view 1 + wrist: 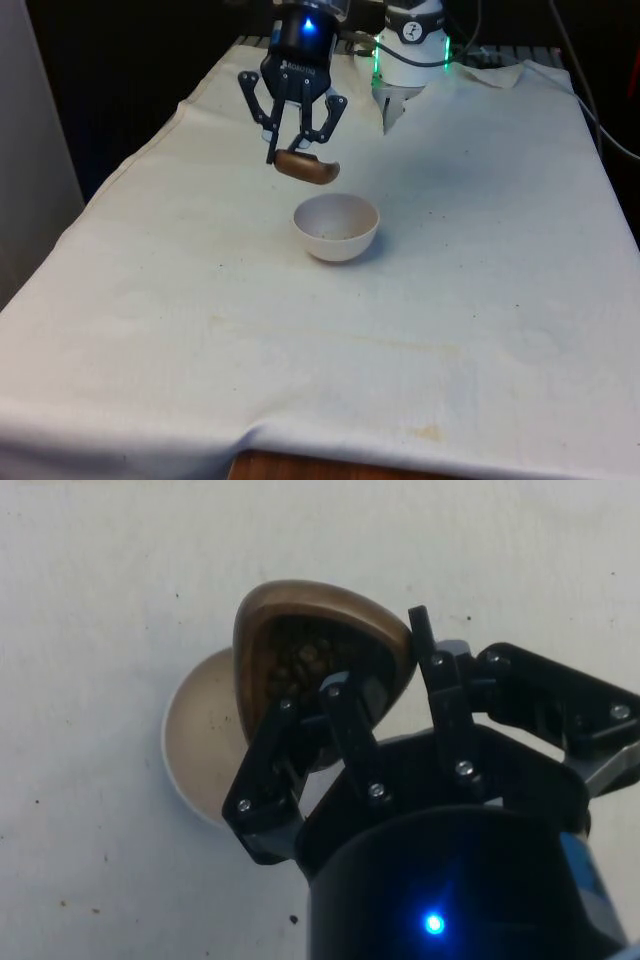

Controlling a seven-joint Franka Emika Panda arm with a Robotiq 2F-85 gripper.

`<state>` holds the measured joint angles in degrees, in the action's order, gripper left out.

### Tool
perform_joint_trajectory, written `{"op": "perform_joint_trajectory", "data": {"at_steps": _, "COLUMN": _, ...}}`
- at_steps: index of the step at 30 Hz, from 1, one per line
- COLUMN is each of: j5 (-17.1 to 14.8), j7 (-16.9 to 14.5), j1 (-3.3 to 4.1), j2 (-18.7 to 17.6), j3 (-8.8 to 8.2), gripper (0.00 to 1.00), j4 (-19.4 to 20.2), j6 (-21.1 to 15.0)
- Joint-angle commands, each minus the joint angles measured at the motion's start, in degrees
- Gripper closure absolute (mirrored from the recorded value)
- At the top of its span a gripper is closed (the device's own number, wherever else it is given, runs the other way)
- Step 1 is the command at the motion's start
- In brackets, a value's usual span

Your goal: Pour the coffee beans from the cup into the bowl.

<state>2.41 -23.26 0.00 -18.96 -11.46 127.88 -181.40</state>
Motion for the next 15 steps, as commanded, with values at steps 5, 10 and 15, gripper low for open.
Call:
{"op": "perform_joint_trajectory", "data": {"at_steps": 5, "j5": 0.0, "j7": 0.11, "j1": 0.0, "j2": 0.0, "j3": 0.06, "gripper": 0.95, "j4": 0.63, "j6": -1.55}}
{"op": "perform_joint_trajectory", "data": {"at_steps": 10, "j5": -0.23, "j7": 0.23, "j1": -0.46, "j2": -0.11, "j3": 0.86, "gripper": 0.95, "j4": 1.89, "j6": -4.47}}
{"op": "perform_joint_trajectory", "data": {"at_steps": 15, "j5": -0.17, "j7": 0.74, "j1": -0.57, "j2": -0.4, "j3": 0.86, "gripper": 0.95, "j4": 2.86, "j6": -6.82}}
